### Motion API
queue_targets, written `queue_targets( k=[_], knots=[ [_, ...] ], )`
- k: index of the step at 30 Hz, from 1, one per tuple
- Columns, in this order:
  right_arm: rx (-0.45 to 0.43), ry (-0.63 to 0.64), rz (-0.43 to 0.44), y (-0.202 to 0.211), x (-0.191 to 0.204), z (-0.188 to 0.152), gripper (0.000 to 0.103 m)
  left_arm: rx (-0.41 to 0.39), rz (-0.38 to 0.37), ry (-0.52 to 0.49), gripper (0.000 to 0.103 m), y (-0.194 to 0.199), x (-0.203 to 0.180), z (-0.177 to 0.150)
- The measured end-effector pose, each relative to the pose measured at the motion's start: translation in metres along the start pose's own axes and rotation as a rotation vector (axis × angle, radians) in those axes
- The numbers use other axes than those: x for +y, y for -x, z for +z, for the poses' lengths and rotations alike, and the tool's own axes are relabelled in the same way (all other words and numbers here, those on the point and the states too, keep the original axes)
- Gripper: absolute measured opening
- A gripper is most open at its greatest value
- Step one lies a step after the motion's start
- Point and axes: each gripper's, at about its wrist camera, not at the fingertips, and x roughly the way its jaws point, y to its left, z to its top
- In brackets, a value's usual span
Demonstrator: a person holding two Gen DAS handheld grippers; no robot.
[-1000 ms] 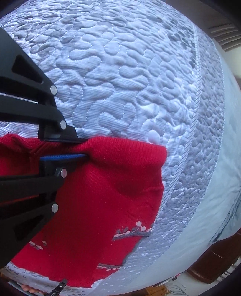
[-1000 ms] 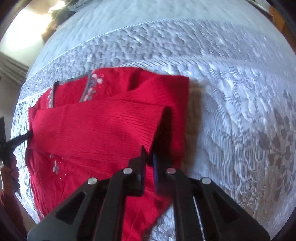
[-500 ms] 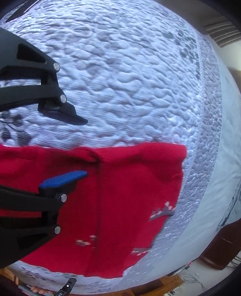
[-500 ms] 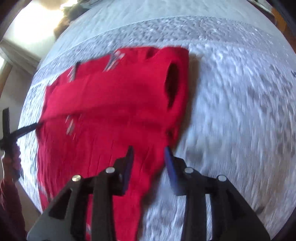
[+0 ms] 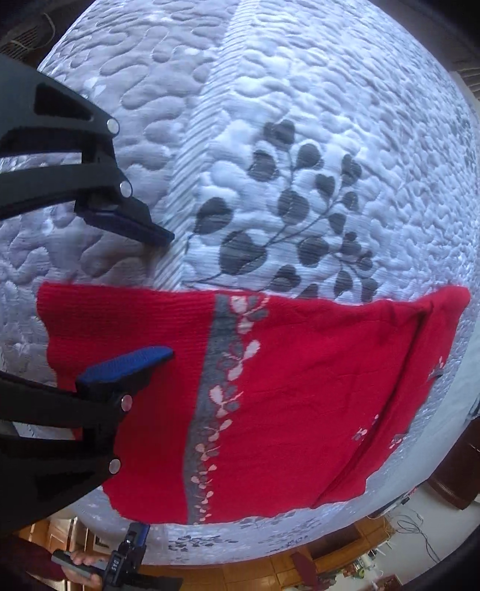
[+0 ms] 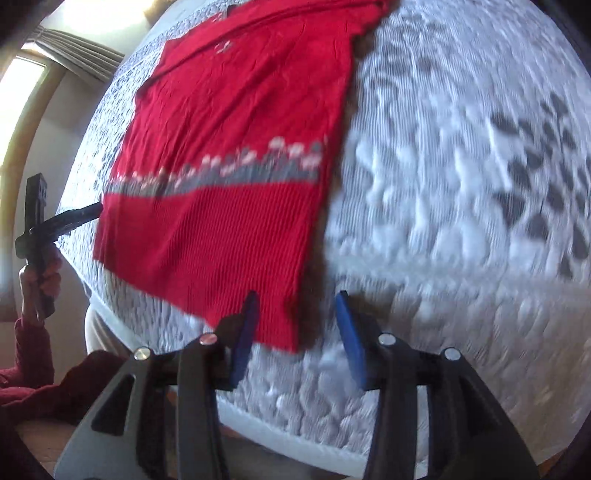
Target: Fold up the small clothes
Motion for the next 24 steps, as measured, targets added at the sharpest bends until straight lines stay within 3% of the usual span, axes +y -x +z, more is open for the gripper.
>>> queue_targets(
  k=[3, 5, 7, 8, 13, 24],
  knots=[
    [0.013, -0.016, 0.015, -0.006, 0.000, -0.011, 0.044, 0.031, -0.029, 0.001, 0.053, -0.002, -0.007, -0.015],
    [0.003, -0.027, 0.030, -0.007, 0.000, -0.011, 0.039, 0.055, -0.051, 0.015, 0.023, -0.007, -0.010, -0.014],
    [0.008, -0.035, 0.062, -0.008, -0.003, -0.013, 0.012, 0.077, -0.077, 0.042, 0.008, -0.014, -0.008, -0.008],
    [0.017, -0.041, 0.088, -0.010, -0.004, -0.013, 0.005, 0.078, -0.089, 0.056, 0.008, -0.015, -0.007, -0.009],
    [-0.022, -0.037, 0.133, 0.004, 0.002, -0.016, 0.004, 0.048, -0.124, 0.079, 0.007, -0.001, -0.006, -0.014],
    [-0.142, -0.028, 0.279, 0.072, 0.013, 0.000, 0.003, -0.022, -0.298, 0.156, 0.007, 0.060, 0.016, 0.001]
  ],
)
